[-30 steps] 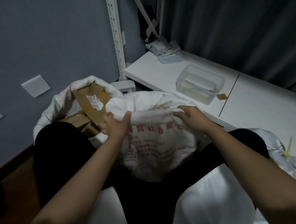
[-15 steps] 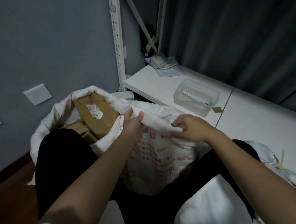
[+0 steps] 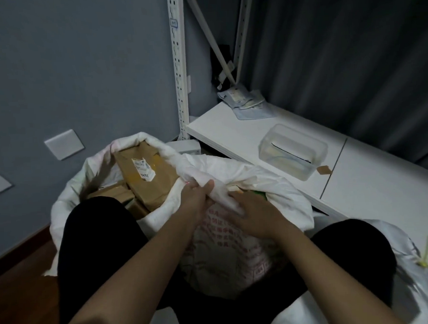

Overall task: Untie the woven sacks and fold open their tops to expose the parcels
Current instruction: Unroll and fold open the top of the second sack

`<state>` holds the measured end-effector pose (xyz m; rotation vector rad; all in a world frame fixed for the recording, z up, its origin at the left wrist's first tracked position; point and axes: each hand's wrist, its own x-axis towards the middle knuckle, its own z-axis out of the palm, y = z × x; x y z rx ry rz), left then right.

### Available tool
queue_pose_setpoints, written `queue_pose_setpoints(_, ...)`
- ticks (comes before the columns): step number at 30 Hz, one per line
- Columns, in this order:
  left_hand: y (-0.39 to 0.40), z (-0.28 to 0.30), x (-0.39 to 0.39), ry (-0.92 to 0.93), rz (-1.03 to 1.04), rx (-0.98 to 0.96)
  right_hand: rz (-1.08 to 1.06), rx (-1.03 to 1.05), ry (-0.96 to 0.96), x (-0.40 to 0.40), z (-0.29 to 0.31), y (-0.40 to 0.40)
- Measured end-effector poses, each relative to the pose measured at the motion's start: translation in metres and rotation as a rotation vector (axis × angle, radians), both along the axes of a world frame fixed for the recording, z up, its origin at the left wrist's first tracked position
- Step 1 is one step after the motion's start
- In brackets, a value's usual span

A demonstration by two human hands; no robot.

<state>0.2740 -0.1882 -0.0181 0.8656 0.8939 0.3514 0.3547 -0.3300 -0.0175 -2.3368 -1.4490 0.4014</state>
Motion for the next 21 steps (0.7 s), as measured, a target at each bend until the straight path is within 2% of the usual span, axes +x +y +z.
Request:
queue_pose_setpoints(2,-0.004,0.0,-0.004,-0.093,-0.038,-0.104,-0.147,0.149,0.193,-0.001,0.012,0.01)
queue_pose_setpoints(4,0.001,-0.002,-0.005,-0.055,-0.099,-0.107,-0.215,0.209,0.287,-0.006,0.004,0.019)
queue_pose_setpoints(6,0.01,-0.004,-0.01,0.043,-0.168,-0.127,-0.254,0.347,0.23,-0.01,-0.013,0.023)
queue_pose_setpoints(8,0.016,-0.002,-0.013,0.125,-0.193,-0.062,-0.228,0.453,0.037,-0.013,-0.029,0.02)
queue_pose_setpoints(11,0.023,0.0,-0.004,0.22,-0.098,0.11,-0.033,0.391,-0.198,-0.018,-0.043,0.014)
queue_pose_setpoints(13,0.03,0.002,0.004,0.255,-0.029,0.116,0.055,0.33,-0.263,-0.015,-0.042,0.012)
queue_pose_setpoints(15,0.034,0.0,0.006,0.156,0.015,0.048,-0.009,0.302,-0.183,-0.012,-0.029,0.008)
queue_pose_setpoints(17,0.029,-0.004,0.002,0.007,0.035,-0.062,-0.171,0.291,-0.031,-0.012,-0.01,0.009)
queue_pose_setpoints(19,0.023,-0.006,-0.001,-0.112,0.005,-0.151,-0.29,0.35,0.078,-0.014,0.004,0.021)
queue_pose_setpoints(21,0.02,-0.004,-0.004,-0.166,-0.068,-0.174,-0.319,0.397,0.21,-0.016,0.006,0.037)
